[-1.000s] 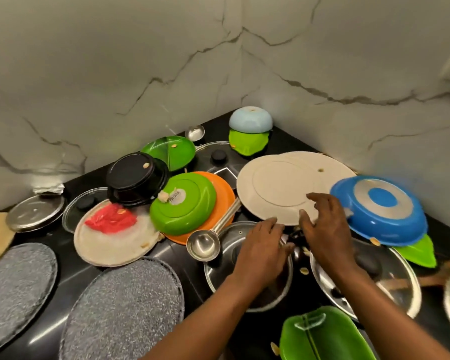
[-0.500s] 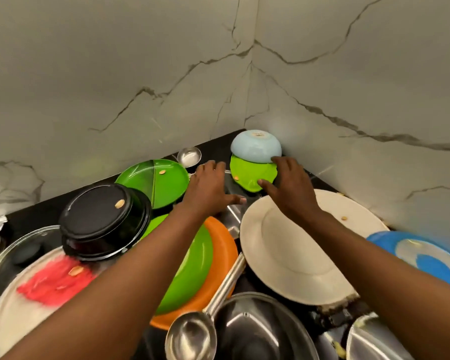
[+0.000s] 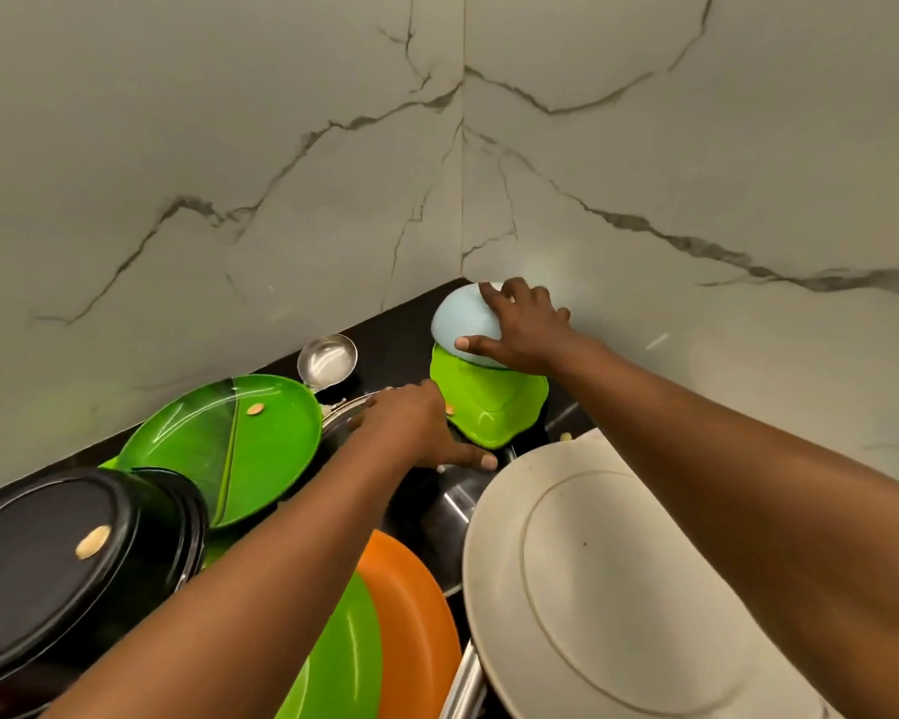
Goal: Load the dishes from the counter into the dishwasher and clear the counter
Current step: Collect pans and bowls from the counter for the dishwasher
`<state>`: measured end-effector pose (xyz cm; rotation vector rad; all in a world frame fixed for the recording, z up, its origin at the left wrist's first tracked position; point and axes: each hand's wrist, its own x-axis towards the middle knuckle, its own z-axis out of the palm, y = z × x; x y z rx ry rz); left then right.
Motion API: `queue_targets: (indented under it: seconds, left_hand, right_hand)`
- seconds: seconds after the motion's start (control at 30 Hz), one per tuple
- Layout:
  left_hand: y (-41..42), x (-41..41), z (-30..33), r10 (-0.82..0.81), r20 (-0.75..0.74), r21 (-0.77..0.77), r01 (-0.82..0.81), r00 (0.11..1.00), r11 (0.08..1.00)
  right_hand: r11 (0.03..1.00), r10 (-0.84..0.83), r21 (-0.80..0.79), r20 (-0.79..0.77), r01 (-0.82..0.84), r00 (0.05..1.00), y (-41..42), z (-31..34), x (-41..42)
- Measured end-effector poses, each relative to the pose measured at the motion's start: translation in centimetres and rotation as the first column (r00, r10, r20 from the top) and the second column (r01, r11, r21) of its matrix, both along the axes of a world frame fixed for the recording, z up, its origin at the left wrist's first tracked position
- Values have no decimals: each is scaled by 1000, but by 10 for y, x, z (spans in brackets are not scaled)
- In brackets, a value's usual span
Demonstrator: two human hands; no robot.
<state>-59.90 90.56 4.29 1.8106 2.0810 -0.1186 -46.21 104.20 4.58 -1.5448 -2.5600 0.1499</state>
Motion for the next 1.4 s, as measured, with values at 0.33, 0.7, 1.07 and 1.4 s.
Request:
queue_targets:
  seconds: [0.33,0.7,1.07,1.4]
  left_hand:
    - [10,3,-27,78,15,66,-79,997,995]
    - [-10,10,-6,150,115,127,-164,982,978]
    - [-148,72,54,-6,79,473,-32,997,880]
    - [-241,135,60,-116,-53,569,125,992,813]
  right_hand:
    - [906,-92,-422,-112,37,989,18,12,20]
    - [998,-25,-53,-181,16,983,-53,25,35]
    - [993,-31,105,-281,63,959,-263,73,138]
    - [976,-150,123,-230,181,962,-397,82,206]
